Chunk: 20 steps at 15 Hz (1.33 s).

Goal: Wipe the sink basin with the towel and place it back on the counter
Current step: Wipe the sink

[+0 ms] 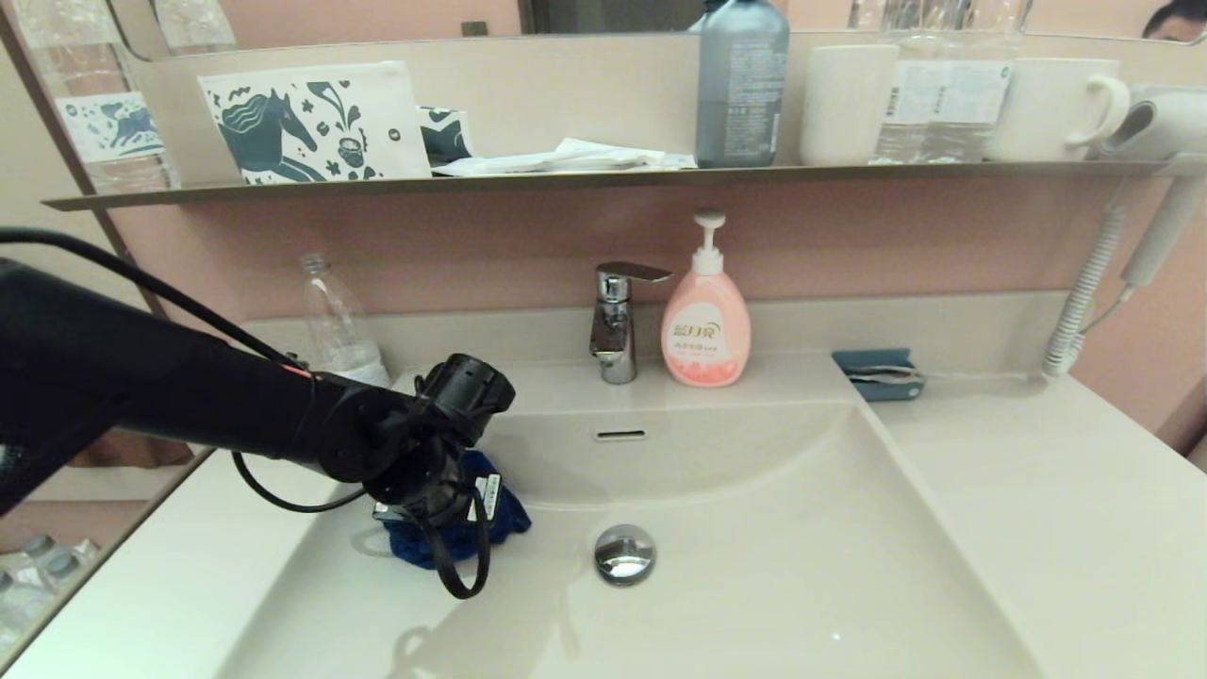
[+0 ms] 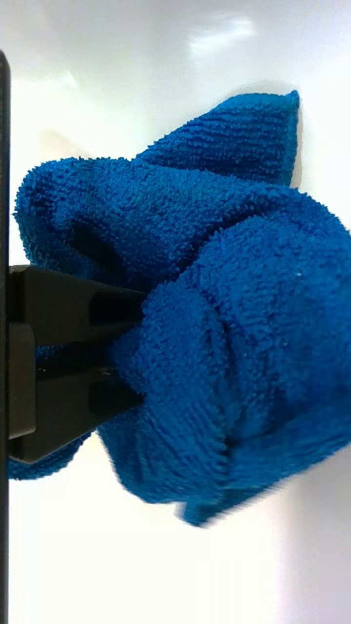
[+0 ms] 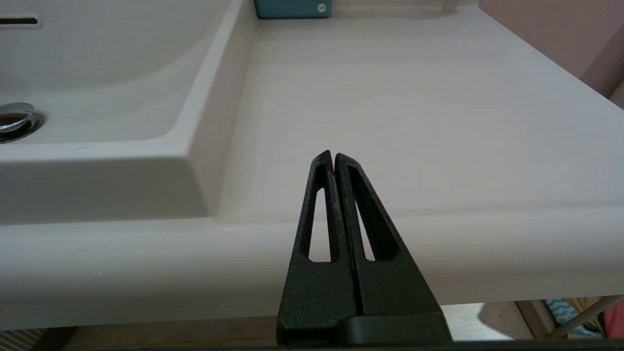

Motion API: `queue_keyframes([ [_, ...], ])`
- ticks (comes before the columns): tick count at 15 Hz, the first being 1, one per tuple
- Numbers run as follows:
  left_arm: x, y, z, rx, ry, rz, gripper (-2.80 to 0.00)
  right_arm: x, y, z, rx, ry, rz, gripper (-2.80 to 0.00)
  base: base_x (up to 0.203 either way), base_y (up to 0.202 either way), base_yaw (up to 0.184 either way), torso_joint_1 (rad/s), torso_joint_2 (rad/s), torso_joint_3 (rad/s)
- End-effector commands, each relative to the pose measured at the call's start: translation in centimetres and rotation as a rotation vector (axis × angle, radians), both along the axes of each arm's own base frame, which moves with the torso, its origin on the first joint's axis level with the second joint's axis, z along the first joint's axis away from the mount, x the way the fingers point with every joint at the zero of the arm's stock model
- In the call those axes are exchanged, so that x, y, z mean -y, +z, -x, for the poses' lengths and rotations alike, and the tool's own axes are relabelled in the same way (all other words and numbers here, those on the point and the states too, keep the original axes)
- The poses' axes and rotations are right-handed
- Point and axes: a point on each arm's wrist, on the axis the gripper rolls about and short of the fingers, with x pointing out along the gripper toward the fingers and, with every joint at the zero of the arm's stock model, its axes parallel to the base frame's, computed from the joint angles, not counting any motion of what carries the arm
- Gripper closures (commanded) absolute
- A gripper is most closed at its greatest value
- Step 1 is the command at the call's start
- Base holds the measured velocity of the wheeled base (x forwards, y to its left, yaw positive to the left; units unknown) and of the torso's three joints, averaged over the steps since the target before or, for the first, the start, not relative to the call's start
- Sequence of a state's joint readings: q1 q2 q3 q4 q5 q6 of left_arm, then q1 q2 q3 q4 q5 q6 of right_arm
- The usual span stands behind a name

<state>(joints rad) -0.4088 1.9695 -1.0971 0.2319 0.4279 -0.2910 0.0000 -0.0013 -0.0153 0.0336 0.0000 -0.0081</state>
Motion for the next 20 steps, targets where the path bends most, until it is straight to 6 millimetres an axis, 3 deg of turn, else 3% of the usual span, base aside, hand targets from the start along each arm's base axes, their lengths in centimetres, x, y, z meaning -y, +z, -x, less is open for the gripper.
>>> queue_keyframes([
  [1, 0.2, -1.6, -0.6, 0.043, 0.006, 0.021, 0.0, 0.0, 0.0, 0.0, -0.001, 0.0, 0.0, 0.0, 0.0, 0.0, 0.0, 0.0, 0.0, 0.0],
  [4, 1.5, -3.4, -0.9, 0.099, 0.014, 0.069, 0.0, 0.0, 0.0, 0.0, -0.001, 0.0, 0.0, 0.0, 0.0, 0.0, 0.0, 0.0, 0.0, 0.0],
  [10, 7.1, -3.4, 1.7, 0.133, -0.042, 0.137, 0.0, 0.0, 0.0, 0.0, -0.001, 0.0, 0.001, 0.0, 0.0, 0.0, 0.0, 0.0, 0.0, 0.0],
  [15, 10.4, -3.5, 0.3, 0.2, -0.014, 0.202, 0.0, 0.0, 0.0, 0.0, -0.001, 0.0, 0.0, 0.0, 0.0, 0.0, 0.0, 0.0, 0.0, 0.0],
  [20, 13.2, -3.1, 0.8, 0.229, -0.03, 0.269, 0.0, 0.0, 0.0, 0.0, -0.001, 0.0, 0.0, 0.0, 0.0, 0.0, 0.0, 0.0, 0.0, 0.0],
])
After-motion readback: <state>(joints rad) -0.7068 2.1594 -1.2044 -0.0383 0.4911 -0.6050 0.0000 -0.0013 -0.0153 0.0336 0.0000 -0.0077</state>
